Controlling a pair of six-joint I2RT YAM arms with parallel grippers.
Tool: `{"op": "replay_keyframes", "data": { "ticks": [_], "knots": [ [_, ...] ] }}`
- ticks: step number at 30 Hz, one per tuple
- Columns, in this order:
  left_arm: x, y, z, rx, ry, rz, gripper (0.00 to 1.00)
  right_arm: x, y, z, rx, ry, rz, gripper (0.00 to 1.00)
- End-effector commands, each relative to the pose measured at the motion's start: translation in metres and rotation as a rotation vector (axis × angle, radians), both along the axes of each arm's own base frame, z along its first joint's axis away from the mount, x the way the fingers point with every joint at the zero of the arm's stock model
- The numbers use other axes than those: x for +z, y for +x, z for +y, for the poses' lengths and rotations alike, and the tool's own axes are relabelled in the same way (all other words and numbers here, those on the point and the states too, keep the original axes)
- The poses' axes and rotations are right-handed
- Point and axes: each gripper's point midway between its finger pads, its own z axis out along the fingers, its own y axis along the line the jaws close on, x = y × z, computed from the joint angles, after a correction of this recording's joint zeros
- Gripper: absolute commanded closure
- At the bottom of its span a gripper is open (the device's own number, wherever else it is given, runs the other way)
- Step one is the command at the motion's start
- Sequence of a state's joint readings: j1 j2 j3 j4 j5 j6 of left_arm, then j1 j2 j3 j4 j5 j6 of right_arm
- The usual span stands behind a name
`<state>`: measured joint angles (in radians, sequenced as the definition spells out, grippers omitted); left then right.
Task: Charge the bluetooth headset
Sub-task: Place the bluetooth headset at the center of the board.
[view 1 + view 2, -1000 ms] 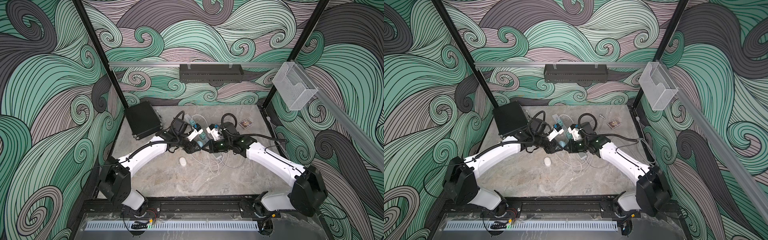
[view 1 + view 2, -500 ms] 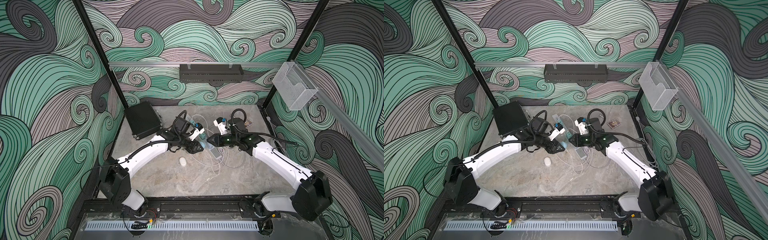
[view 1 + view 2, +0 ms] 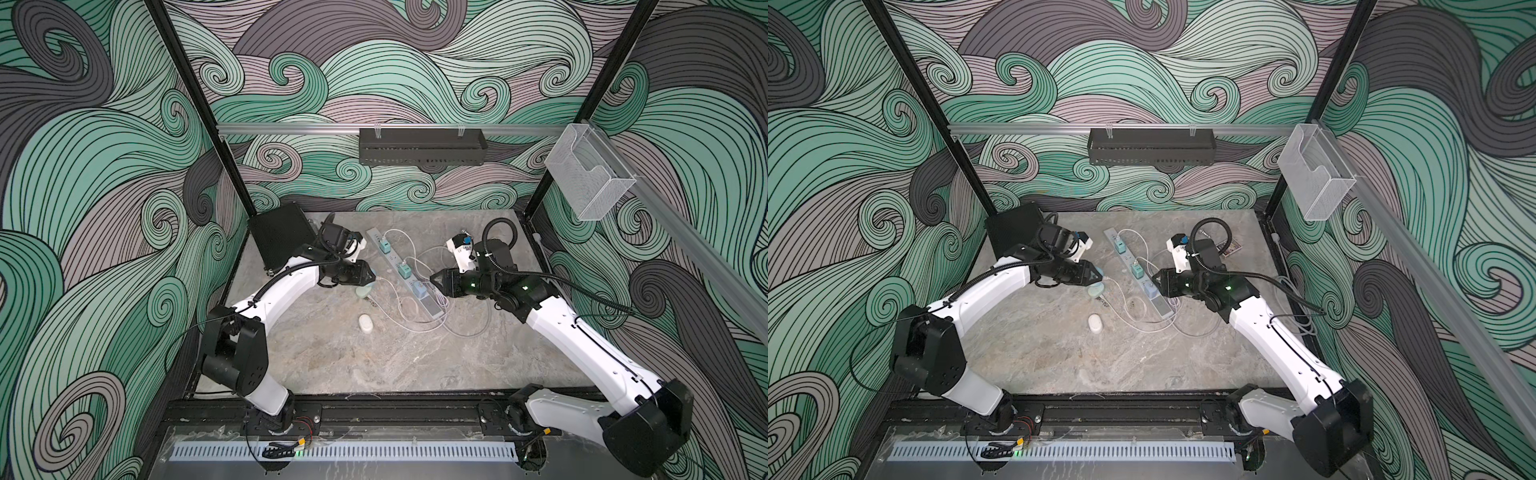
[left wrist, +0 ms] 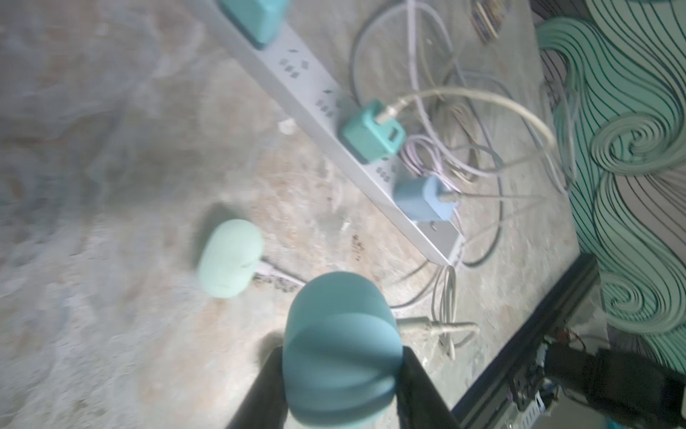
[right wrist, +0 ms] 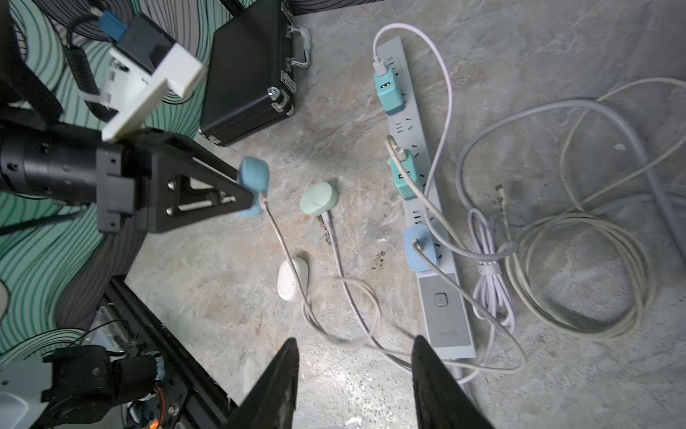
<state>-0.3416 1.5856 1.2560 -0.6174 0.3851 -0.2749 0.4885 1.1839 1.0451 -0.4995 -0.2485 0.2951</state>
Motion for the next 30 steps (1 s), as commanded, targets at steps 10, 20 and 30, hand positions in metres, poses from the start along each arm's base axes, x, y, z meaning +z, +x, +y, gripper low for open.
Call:
{"op": "replay_keyframes", "data": {
  "ticks": [10, 20, 30],
  "knots": [
    [-0.041, 0.088, 0.061, 0.299, 0.087, 0.108, 0.98, -0.034, 0.001, -0.019, -0.036, -0.138, 0.048, 0.48],
    [-0.089, 0.114, 0.068, 0.286, 0.181, 0.203, 0.95, -0.053, 0.002, -0.021, -0.032, -0.170, 0.072, 0.46],
    [-0.118, 0.109, 0.069, 0.259, 0.209, 0.283, 0.85, -0.054, 0.010, -0.021, -0.031, -0.172, 0.071, 0.46]
  ]
}}
